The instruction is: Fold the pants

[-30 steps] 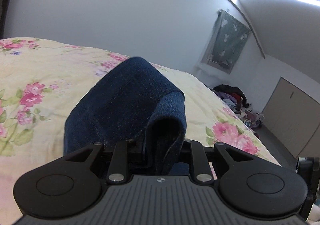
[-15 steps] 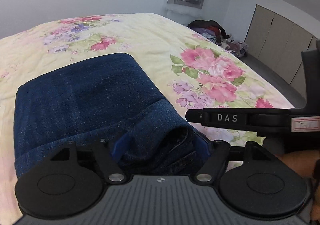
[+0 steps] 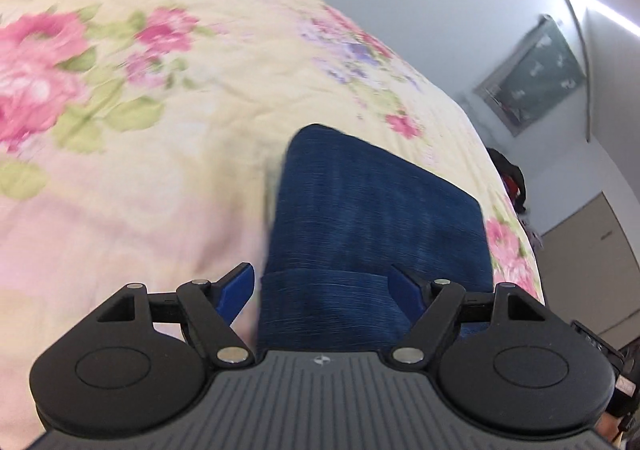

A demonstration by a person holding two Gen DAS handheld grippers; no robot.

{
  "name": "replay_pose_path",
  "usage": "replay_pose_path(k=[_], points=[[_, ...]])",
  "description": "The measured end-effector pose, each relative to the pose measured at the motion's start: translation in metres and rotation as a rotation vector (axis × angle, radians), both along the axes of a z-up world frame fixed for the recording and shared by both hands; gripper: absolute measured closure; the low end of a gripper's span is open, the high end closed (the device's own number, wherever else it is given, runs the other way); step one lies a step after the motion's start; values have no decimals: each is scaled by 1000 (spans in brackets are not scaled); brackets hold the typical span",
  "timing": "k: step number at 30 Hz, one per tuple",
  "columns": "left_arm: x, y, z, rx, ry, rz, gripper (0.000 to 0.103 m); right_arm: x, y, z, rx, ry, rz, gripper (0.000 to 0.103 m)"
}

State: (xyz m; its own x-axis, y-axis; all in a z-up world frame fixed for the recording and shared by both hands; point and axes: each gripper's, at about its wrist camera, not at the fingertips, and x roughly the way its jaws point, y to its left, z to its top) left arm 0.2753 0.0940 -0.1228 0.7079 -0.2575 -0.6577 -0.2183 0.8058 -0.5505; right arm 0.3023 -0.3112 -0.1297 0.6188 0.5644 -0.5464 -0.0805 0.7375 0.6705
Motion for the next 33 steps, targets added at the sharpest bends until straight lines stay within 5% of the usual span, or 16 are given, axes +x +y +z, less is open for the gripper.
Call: replay_pose_path(k=[3,4,9,15,19,22,26,29,33], points=[[-2,3,-7,-7,19,5,15,0,10,-1,35,35,60,63],[-1,1,-8,-10,21,0,15,1,14,0,12,48,79,78],[-1,-11,-19,-45,40,-50,15,-9,20,9,-61,19,144,85],[-4,-27,-28,-8,47,-117,9,-42,23,40,-161,-224,296,90],[-1,-57,-25,173,79,-243,6,-40,25,9,-415,-130,284,91],[-2,-76,-24,289,96,-302,0,-36,19,10,-376,-98,243,89],[0,-70,-26,259,104,-307,0,-24,0,16,-278,-84,142,59],[-1,-64,-27,226,109,-300,0,0,-10,14,-131,-51,130,58],[-1,-64,-27,222,107,-293,0,50,-5,2,-71,-19,141,57]])
